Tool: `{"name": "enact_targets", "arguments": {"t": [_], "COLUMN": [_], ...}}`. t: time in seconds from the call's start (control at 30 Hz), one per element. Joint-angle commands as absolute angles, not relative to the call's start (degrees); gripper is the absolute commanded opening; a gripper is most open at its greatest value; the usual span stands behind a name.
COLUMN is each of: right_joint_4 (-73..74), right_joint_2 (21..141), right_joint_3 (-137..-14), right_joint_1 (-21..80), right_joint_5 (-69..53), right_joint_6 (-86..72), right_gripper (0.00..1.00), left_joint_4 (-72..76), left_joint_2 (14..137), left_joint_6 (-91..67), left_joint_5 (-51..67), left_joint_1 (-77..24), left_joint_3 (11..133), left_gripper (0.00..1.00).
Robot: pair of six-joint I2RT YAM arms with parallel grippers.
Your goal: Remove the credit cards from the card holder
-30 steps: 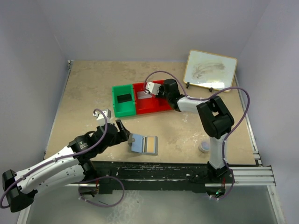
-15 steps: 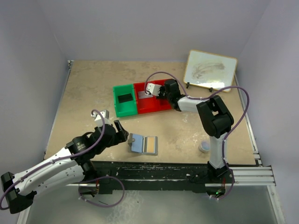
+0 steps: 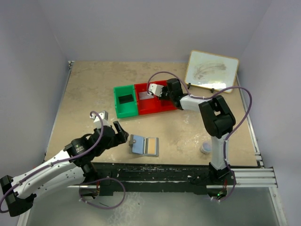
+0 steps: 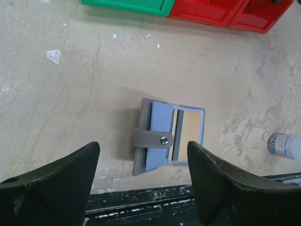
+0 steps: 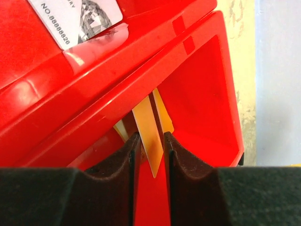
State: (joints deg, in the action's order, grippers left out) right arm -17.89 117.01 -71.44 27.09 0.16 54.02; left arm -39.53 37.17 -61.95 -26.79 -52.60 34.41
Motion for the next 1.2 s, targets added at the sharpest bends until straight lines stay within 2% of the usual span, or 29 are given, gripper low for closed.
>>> {"name": "enact_targets", "arguments": {"t": [0.0, 0.03, 0.07, 0.43, 0.47, 0.53, 0.57, 0.93, 1.07, 1.17], "right_joint_4": [-15.3, -15.5, -15.6, -15.9, -15.9, -14.5, -13.7, -17.7, -22.1, -29.1], "right_joint_2": [116.1, 116.0, 115.9, 115.8, 115.7, 115.2, 114.8, 110.4, 103.1, 94.3], "right_joint_3": [-73.4, -73.2, -73.1, -74.1, -74.0, -74.2, -74.4, -72.8, -70.3, -65.7], "right_joint_1": [26.4, 26.2, 26.1, 25.8, 25.8, 25.8, 25.8, 25.7, 25.7, 25.7], "right_joint_5": [-2.2, -2.1, -1.8, -1.0, -1.0, -2.2, -3.3, -4.5, -7.8, -7.8], "right_joint_6": [54.5, 54.5, 54.3, 52.0, 51.8, 51.4, 51.3, 48.4, 41.8, 31.3], "right_gripper": [0.3, 0.36, 0.38, 0.4, 0.44, 0.72, 0.75, 0.77, 0.76, 0.77], "left_joint_4": [-39.0, -38.9, -38.9, -39.1, -39.1, -39.0, -39.1, -37.5, -35.2, -32.1], "left_joint_2": [37.3, 37.4, 37.6, 38.0, 38.0, 38.1, 38.2, 38.8, 39.5, 39.7], "left_joint_6": [-62.2, -62.2, -62.2, -62.2, -62.3, -62.4, -62.4, -62.2, -61.9, -61.5], "left_joint_5": [-27.7, -27.6, -27.6, -27.4, -27.4, -27.2, -27.2, -26.1, -24.3, -21.8], "left_joint_1": [-52.4, -52.4, -52.4, -52.4, -52.4, -52.4, -52.4, -52.3, -52.4, -52.4], "left_joint_3": [36.3, 36.3, 36.4, 36.3, 36.3, 36.4, 36.4, 37.7, 37.9, 38.1], "left_gripper": [0.73, 0.73, 0.73, 0.73, 0.73, 0.73, 0.73, 0.73, 0.73, 0.73]}}
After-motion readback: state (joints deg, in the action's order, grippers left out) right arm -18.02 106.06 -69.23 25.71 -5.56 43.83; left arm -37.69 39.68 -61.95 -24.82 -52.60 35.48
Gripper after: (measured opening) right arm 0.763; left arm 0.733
